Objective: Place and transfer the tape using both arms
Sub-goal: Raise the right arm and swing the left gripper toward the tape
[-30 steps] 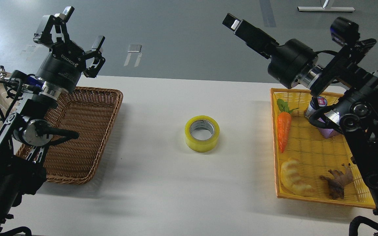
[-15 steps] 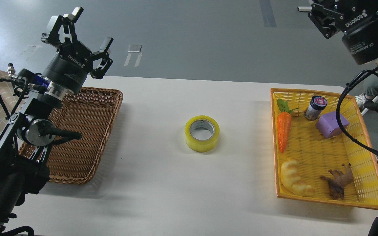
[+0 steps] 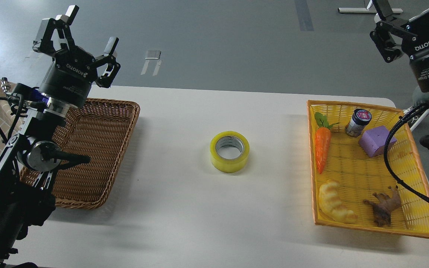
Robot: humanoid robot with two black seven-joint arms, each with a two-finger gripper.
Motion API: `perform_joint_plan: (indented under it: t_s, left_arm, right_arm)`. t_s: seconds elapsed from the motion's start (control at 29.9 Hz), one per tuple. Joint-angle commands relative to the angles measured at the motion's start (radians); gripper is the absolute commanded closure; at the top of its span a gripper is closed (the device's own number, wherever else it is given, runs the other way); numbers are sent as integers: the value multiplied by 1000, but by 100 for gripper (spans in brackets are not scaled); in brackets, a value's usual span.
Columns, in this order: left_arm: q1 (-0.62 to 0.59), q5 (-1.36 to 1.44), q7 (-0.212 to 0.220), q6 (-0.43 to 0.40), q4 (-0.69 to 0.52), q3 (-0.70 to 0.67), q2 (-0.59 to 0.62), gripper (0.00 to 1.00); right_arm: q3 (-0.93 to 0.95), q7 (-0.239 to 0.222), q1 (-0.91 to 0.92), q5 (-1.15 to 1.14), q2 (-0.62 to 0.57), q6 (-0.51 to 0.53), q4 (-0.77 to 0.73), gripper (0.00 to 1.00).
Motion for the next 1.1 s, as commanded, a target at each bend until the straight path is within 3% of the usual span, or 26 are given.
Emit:
perform_joint_plan:
  t_s: [0.0, 0.13, 0.3, 0.4, 0.5, 0.64, 0.74, 0.77, 0.87, 1.07]
  left_arm:
    - [-6, 1, -18, 0, -1, -7, 1, 2]
    - [-2, 4, -115, 0, -8, 6, 4, 2]
    - [3, 4, -123, -14, -21, 9, -17, 2]
    - [8, 11, -100, -13, -96, 32, -28, 2]
    - [17, 79, -61, 91, -155, 129, -5, 2]
    - [34, 167, -29, 181, -202, 154, 23, 2]
    - [29, 170, 90, 241, -241, 152, 41, 2]
    - [31, 170, 160, 268, -254, 151, 41, 2]
    - [31, 169, 259, 293, -265, 144, 33, 2]
    - [8, 155, 281, 297, -236, 150, 33, 2]
  right_arm:
    - [-1, -2, -48, 41, 4, 0, 11, 0]
    - [-5, -6, -69, 46, 50, 0, 52, 0]
    - [-5, -15, -73, 46, 60, 0, 80, 0]
    - [-8, -17, -76, 43, 52, 0, 77, 0]
    - [-8, -17, -76, 40, 52, 0, 72, 0]
    - [-7, -17, -75, 40, 52, 0, 69, 0]
    - [-7, -17, -73, 38, 52, 0, 64, 0]
    - [-7, -17, -69, 35, 49, 0, 64, 0]
    - [-4, -17, -64, 35, 46, 0, 66, 0]
    - [-4, -17, -59, 37, 38, 0, 54, 0]
